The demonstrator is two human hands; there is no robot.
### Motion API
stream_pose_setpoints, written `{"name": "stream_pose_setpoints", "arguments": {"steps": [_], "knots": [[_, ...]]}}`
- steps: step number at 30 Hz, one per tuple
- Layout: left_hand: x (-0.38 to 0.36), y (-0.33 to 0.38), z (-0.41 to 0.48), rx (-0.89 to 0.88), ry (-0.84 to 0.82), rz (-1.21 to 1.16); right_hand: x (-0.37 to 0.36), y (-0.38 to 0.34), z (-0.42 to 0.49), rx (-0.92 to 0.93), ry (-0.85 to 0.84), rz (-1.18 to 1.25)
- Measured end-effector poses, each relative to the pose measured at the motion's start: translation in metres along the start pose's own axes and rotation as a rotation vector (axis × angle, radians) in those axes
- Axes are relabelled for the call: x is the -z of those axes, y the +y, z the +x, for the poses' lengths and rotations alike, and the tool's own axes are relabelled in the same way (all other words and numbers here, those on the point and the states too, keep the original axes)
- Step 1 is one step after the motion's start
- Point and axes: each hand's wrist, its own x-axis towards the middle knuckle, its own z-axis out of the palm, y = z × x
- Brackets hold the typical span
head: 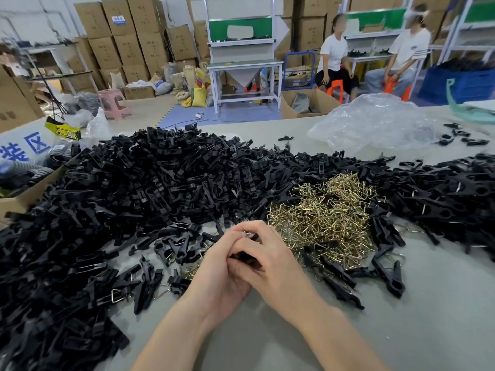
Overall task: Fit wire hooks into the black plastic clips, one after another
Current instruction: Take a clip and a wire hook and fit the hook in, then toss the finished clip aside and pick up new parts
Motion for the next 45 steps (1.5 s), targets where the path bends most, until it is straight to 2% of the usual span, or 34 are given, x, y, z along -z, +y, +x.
{"name": "stream_pose_setpoints", "arguments": {"steps": [6, 12, 18, 21, 24, 28, 30, 33, 34, 36, 39, 45], "knots": [[-0.001, -0.004, 0.001, -0.01, 0.088, -0.023, -0.001, -0.001, 0.0, -0.018, 0.008, 0.009], [-0.002, 0.001, -0.002, -0.018, 0.046, -0.026, 0.003, -0.001, 0.0, -0.04, 0.082, -0.02], [0.002, 0.004, 0.002, -0.121, 0.149, 0.107, 0.009, 0.002, -0.002, -0.052, 0.257, -0.072], [0.001, 0.003, 0.003, -0.178, 0.153, 0.184, 0.013, 0.002, -0.005, -0.153, 0.241, -0.008], [-0.002, -0.001, 0.003, -0.204, 0.151, 0.261, 0.016, -0.003, -0.008, -0.283, 0.257, 0.154], [0.003, -0.003, 0.007, -0.221, 0.214, 0.293, 0.052, 0.002, -0.005, -0.448, 0.546, 0.423], [0.005, -0.004, 0.007, -0.238, 0.199, 0.305, 0.094, 0.012, 0.004, -0.479, 0.775, 0.585], [0.009, -0.007, 0.003, -0.308, 0.179, 0.382, 0.163, 0.024, 0.018, -0.477, 1.172, 0.964], [0.009, -0.009, 0.002, -0.345, 0.171, 0.43, 0.177, 0.026, 0.019, -0.503, 1.238, 1.022], [0.01, -0.011, 0.0, -0.432, 0.181, 0.533, 0.181, 0.022, 0.018, -0.613, 1.202, 0.981], [0.009, -0.014, -0.003, -0.565, 0.249, 0.725, 0.138, 0.012, 0.005, -0.676, 0.932, 0.77], [0.021, -0.009, -0.005, -0.727, 0.469, 1.315, 0.037, -0.008, 0.004, -0.474, 0.438, 0.502]]}}
